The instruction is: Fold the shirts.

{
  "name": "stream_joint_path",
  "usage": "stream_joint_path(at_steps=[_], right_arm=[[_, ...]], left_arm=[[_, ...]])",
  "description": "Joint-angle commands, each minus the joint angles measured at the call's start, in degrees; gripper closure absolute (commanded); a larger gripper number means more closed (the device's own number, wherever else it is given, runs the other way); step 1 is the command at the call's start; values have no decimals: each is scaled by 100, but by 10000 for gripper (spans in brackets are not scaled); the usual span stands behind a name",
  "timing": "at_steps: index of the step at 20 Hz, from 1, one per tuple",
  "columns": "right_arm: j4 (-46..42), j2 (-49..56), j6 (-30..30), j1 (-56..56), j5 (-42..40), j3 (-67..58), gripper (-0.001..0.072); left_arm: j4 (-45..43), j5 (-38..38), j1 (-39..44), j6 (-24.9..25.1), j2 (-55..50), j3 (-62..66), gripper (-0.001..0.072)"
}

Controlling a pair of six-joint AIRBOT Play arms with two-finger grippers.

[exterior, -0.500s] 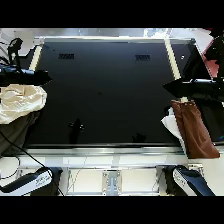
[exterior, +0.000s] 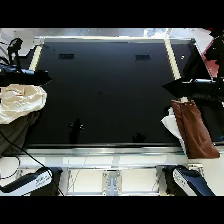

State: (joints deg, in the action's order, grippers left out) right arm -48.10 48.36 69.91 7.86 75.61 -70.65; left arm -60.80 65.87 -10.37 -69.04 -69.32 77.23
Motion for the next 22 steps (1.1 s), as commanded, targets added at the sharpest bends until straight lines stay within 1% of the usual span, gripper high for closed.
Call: stream_joint_path(at_steps=[1, 6, 9, 10, 11, 12, 13, 16, 18, 19, 20, 21, 22], right_arm=[[2, 2, 2, -4, 2, -7, 289], [2, 2, 0, -4, -7, -7, 289], [4, 2, 0, -4, -404, -7, 289], [4, 2, 0, -4, -621, -7, 289], [7, 2, 2, -4, -796, -7, 289], [28, 2, 2, -4, -874, -7, 289], [24, 2, 2, -4, -901, -7, 289], [24, 2, 2, -4, -903, -7, 289], [20, 2, 0, -4, -1014, -7, 289], [20, 2, 2, -4, -1095, -7, 289], [24, 2, 2, -4, -1130, -7, 289], [31, 2, 2, -4, -1117, -7, 289], [28, 2, 4, -4, -1108, -7, 289]], left_arm=[[-2, -2, 2, 0, -4, -2, 698], [0, -4, 2, 0, -7, -2, 699], [-50, -118, 0, 4, -24, -2, 690], [-140, -393, -17, 4, -44, -2, 622], [-369, -671, -55, 4, -50, -2, 387], [-708, -992, -101, 4, -48, -2, 112], [-1115, -1294, -177, 2, -48, -2, 6], [-1939, -1696, -463, 2, -50, -2, 6], [-2601, -1729, -675, -2, -114, -2, 14], [-2988, -1716, -804, -129, -179, -2, 14], [-3381, -1700, -973, -627, -258, -2, 14], [-3729, -1692, -1209, -1427, -354, -2, 14], [-3891, -1696, -1478, -2173, -446, -2, 14]])
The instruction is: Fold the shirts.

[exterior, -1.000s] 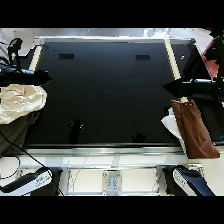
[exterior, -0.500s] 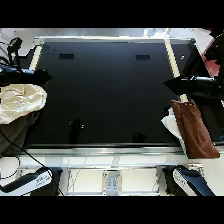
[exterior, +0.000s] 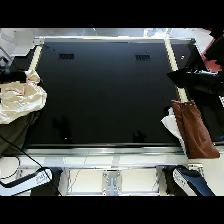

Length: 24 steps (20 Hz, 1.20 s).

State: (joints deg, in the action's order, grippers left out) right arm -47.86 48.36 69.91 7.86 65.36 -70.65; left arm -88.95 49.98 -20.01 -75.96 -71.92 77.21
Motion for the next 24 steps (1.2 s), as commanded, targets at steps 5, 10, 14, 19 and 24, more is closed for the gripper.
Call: stream_joint_path(at_steps=[5, 10, 14, 19, 24], right_arm=[[28, 2, 4, -4, -90, -7, 288], [136, 2, 7, -4, -98, -7, 289], [332, 2, 7, -4, -96, -7, 289], [372, 2, 7, -4, -203, -7, 289], [470, 2, 7, -4, -369, -7, 289]], left_arm=[[-1047, 76, -1963, -2457, -758, 0, 13], [114, 673, -2813, -1840, -1486, 0, 13], [1167, 686, -2900, -1311, -1884, 2, 13], [2238, 632, -2889, -841, -2055, 2, 36], [2330, 601, -2889, -839, -2179, 2, 709]])
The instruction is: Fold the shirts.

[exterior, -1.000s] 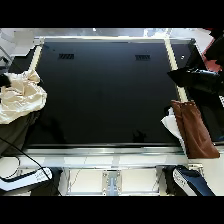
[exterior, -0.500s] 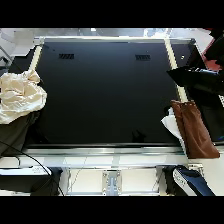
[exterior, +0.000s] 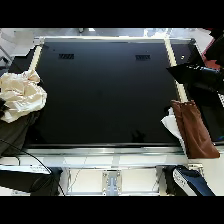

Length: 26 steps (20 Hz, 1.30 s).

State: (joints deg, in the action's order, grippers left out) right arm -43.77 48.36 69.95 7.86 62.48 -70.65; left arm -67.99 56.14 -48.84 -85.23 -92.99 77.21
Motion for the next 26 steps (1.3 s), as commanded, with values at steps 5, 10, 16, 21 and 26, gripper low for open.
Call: stream_joint_path(at_steps=[5, 10, 16, 21, 26], right_arm=[[136, 2, 0, -4, -369, -7, 289], [210, -2, 0, -4, -785, -13, 289], [166, -2, -4, -4, -334, -994, 289], [94, -2, -22, -4, 140, -2317, 289], [-730, -2, -22, -4, 442, -2905, 289]], left_arm=[[2468, 378, 15, 1045, 208, 4, 700], [4920, 957, 820, 2249, 1340, 2, 701], [4852, 1360, 3298, 2214, 2365, 2, 701], [4579, 1091, 5943, 2203, 2190, 0, 700], [4483, -557, 6898, 2404, 1941, 2, 0]])
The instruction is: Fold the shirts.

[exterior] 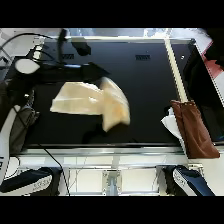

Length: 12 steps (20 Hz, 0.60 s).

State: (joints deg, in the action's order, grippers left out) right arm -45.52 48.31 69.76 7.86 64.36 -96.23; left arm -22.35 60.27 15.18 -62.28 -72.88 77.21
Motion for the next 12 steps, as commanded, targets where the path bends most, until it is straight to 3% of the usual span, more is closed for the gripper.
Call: stream_joint_path(at_steps=[1, 3, 5, 6, 9, 12], right_arm=[[-1058, 2, -4, -4, 437, -396, 289], [-2535, 9, -4, -4, 1056, -404, 289], [-3939, 68, 20, 39, 1891, -282, 290], [-4227, 96, 50, 83, 2177, -109, 290], [-3958, 98, 592, 144, 2170, 780, 290], [-3259, 101, 776, 142, 2055, 1829, 290]], left_arm=[[-197, -1154, 238, 105, -37, 4, 0], [-748, -1071, -542, 37, -2, 4, 1], [-1637, -623, -1419, -837, -35, 2, 2], [-2159, -339, -1823, -1351, -68, 0, 5], [-3762, 713, -2979, -2618, -175, -28, 15], [-4295, 1506, -3827, -3018, -181, -437, 15]])
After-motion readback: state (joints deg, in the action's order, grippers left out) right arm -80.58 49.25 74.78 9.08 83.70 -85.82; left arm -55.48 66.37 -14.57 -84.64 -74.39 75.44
